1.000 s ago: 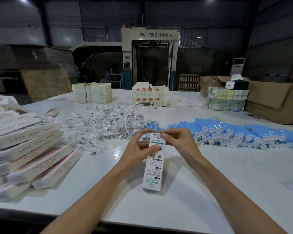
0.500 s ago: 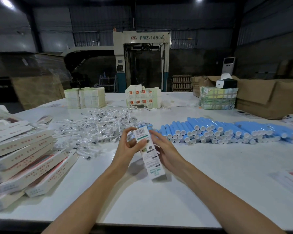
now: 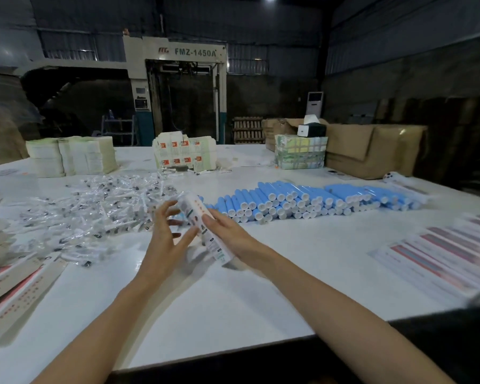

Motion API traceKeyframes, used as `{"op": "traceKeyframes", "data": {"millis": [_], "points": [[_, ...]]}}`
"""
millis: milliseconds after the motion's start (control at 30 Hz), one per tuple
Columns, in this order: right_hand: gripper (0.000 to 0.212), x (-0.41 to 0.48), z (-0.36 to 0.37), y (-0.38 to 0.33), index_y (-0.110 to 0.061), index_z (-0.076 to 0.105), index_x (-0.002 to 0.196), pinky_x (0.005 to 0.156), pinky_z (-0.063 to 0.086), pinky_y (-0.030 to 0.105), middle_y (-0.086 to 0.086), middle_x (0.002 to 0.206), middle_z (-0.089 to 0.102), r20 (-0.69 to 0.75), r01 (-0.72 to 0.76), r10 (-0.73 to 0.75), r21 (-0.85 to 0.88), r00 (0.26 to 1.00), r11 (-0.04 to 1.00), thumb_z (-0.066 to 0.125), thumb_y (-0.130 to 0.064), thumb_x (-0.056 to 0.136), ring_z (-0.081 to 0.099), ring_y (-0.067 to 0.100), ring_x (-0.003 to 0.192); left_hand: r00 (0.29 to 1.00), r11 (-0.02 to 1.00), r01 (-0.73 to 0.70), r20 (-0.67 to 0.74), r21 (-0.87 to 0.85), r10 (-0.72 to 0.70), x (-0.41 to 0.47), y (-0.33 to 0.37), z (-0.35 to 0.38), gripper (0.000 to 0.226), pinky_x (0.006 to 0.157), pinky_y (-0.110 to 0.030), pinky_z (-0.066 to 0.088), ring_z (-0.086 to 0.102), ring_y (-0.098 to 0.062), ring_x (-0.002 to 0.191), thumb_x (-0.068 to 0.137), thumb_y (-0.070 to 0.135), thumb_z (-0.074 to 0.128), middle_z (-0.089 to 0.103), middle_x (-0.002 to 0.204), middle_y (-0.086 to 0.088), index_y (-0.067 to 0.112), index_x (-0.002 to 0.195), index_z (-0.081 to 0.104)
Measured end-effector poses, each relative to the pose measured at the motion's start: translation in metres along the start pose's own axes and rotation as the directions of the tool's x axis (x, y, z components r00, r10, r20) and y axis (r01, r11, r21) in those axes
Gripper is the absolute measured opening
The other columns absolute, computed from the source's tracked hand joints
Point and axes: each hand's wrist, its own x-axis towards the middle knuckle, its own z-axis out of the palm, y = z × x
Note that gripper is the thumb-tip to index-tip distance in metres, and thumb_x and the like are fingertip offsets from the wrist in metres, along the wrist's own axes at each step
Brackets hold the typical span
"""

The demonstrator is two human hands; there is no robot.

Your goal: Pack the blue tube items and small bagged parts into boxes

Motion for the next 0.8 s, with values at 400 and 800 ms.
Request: {"op": "traceKeyframes", "data": {"millis": [400, 800], "points": [[0.052, -0.079, -0.201, -0.019, -0.017, 0.05, 0.147, 0.09, 0.05, 0.04, 0.008, 0.135, 0.063, -0.448, -0.205, -0.239, -0.738, 0.862, 0.642, 0.057, -0.047, 0.105, 0.062, 0.027, 0.116, 0.954, 0.932, -0.25, 0.23, 0.262, 0.192, -0.008, -0.006, 0.005, 0.055, 0.094, -0.039, 0.049, 0.057, -0.02, 0.116, 0.098, 0.001, 0.071, 0.063, 0.12, 0.008, 0.026, 0.143, 0.053], [0.047, -0.242, -0.34, -0.007, -0.008, 0.044, 0.144, 0.107, 0.041, 0.053, 0.022, 0.144, 0.045, -0.785, -0.808, -0.211, -0.588, 0.583, -0.045, 0.053, -0.035, 0.107, 0.046, 0.039, 0.132, 0.922, 0.876, -0.345, 0.295, 0.337, 0.25, -0.007, 0.004, 0.003, 0.042, 0.088, -0.044, 0.05, 0.055, -0.027, 0.111, 0.095, -0.008, 0.071, 0.063, 0.121, -0.004, 0.014, 0.13, 0.068]]}}
